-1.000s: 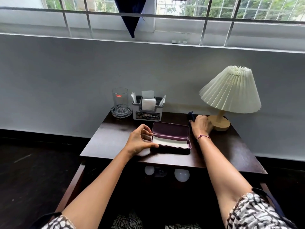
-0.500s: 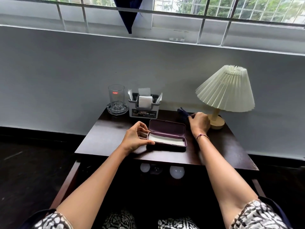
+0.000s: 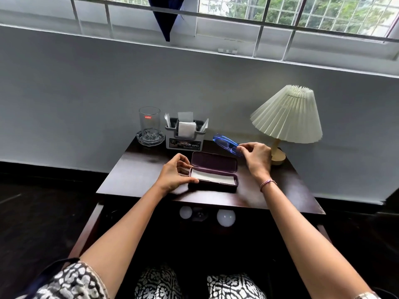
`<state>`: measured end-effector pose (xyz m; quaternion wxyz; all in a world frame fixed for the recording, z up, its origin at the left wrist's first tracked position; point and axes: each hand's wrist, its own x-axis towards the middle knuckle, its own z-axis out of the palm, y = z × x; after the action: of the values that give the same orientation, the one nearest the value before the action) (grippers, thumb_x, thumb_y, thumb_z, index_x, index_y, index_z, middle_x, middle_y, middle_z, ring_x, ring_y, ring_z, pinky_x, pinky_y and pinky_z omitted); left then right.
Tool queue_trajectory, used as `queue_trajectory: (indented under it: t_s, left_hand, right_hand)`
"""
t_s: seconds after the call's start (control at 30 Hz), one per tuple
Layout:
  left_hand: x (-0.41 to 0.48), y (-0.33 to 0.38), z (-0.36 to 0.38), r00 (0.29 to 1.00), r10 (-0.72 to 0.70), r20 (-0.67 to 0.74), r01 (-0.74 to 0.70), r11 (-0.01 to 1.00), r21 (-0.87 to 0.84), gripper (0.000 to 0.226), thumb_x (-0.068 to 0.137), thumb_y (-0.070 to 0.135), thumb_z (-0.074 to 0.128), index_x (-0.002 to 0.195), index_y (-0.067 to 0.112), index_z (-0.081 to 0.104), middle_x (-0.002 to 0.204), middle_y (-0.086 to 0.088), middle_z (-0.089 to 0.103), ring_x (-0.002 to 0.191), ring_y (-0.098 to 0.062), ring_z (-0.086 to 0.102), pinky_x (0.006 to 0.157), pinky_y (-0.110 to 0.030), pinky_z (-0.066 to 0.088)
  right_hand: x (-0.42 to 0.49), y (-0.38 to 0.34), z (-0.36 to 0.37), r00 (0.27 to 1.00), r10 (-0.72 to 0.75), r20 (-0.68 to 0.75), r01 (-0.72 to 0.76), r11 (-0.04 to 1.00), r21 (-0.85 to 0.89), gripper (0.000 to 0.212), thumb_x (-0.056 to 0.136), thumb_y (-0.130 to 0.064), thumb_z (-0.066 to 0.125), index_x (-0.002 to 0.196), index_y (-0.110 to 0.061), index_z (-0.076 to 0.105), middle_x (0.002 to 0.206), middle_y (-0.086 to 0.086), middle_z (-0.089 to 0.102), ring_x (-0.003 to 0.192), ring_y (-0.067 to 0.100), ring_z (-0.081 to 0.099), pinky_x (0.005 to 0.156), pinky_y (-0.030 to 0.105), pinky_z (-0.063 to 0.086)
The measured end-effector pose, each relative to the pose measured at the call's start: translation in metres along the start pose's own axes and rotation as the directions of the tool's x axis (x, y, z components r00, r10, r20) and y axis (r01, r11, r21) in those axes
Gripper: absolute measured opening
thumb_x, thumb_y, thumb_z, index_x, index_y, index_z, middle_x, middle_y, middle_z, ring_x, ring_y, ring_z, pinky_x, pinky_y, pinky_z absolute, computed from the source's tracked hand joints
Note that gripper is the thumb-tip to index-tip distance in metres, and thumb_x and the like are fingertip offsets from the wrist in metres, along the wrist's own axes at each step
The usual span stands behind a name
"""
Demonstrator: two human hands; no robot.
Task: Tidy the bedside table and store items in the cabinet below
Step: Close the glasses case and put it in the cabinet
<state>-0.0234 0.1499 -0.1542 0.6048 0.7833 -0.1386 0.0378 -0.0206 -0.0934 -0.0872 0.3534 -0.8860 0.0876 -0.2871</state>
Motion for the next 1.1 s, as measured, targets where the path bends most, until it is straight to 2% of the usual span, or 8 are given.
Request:
queue_trajectory:
  t_s: [0.27,0.4,0.5,0.57,0.7,0.73,0.83,1.1]
  left_hand:
    - [0.0,0.001,0.001,1.0,0.001,-0.007,-0.001,1.0,-0.023,0.059,0.05,-0.001,0.089,0.085,0.022,0.046,0.089,-0.007,0.062,0.073,-0.012,0.059,0.062,-0.012,0.054]
    - [0.0,0.002,0.002,1.0,-0.004,-0.011,0.003,1.0,-0.023,0.061,0.051,-0.004,0.088,0.092,0.013,0.045,0.09,-0.01,0.062,0.074,-0.014,0.058,0.062,-0.012,0.054]
    - [0.0,0.002,0.002,1.0,-0.002,-0.011,0.002,1.0,-0.02,0.062,0.051,-0.004,0.088,0.094,0.011,0.045,0.091,-0.01,0.062,0.076,-0.016,0.059,0.063,-0.013,0.055]
    - [0.0,0.002,0.002,1.0,0.0,-0.012,0.0,1.0,-0.015,0.062,0.052,-0.003,0.088,0.094,0.012,0.045,0.092,-0.011,0.062,0.077,-0.017,0.059,0.064,-0.014,0.055]
    - [0.0,0.002,0.002,1.0,0.009,-0.017,-0.009,1.0,-0.012,0.061,0.051,-0.001,0.089,0.087,0.02,0.045,0.093,-0.011,0.064,0.076,-0.016,0.061,0.065,-0.015,0.055]
    - [0.0,0.002,0.002,1.0,0.01,-0.017,-0.01,1.0,-0.012,0.061,0.051,-0.001,0.089,0.086,0.022,0.045,0.093,-0.011,0.064,0.076,-0.016,0.061,0.065,-0.016,0.056]
    - [0.0,0.001,0.001,1.0,0.007,-0.015,-0.007,1.0,-0.01,0.061,0.05,0.001,0.089,0.085,0.024,0.045,0.092,-0.009,0.065,0.079,-0.017,0.062,0.067,-0.018,0.057]
    - [0.001,-0.001,0.002,1.0,0.002,-0.025,-0.003,1.0,-0.013,0.061,0.05,0.001,0.09,0.084,0.025,0.046,0.088,-0.003,0.063,0.078,-0.016,0.062,0.068,-0.021,0.057]
  right_hand:
    - [-0.039,-0.002,-0.005,0.991,-0.076,0.109,0.058,0.985,0.161,0.017,0.074,-0.02,0.077,0.088,-0.012,0.076,0.083,0.003,0.073,0.071,0.006,0.063,0.065,0.007,0.045]
    - [-0.05,0.001,-0.003,0.984,-0.087,0.155,0.06,0.984,0.169,0.016,0.073,-0.021,0.077,0.086,-0.013,0.077,0.08,0.001,0.071,0.07,0.007,0.062,0.068,0.02,0.05]
    - [-0.054,0.007,-0.001,0.981,-0.089,0.17,0.061,0.985,0.164,0.016,0.072,-0.021,0.077,0.086,-0.013,0.077,0.076,-0.003,0.068,0.063,0.0,0.057,0.061,0.008,0.042]
    - [-0.056,0.01,0.002,0.979,-0.093,0.183,0.063,0.985,0.161,0.016,0.072,-0.021,0.078,0.086,-0.013,0.077,0.075,-0.004,0.067,0.06,-0.001,0.054,0.058,0.008,0.04]
    - [-0.06,0.013,0.008,0.974,-0.086,0.21,0.047,0.981,0.187,0.017,0.071,-0.02,0.079,0.086,-0.012,0.077,0.078,0.005,0.071,0.062,0.008,0.055,0.064,0.025,0.047]
    - [-0.06,0.014,0.009,0.972,-0.088,0.216,0.047,0.981,0.19,0.017,0.071,-0.019,0.079,0.086,-0.012,0.077,0.078,0.005,0.071,0.062,0.007,0.055,0.065,0.025,0.048]
    - [-0.061,0.016,0.013,0.972,-0.111,0.209,0.078,0.984,0.16,0.017,0.071,-0.021,0.079,0.086,-0.015,0.077,0.071,-0.005,0.065,0.056,0.0,0.049,0.057,0.009,0.039]
    - [-0.065,0.018,0.019,0.973,-0.134,0.186,0.115,0.987,0.111,0.017,0.072,-0.023,0.078,0.087,-0.017,0.077,0.065,-0.013,0.056,0.055,-0.001,0.046,0.053,0.005,0.036]
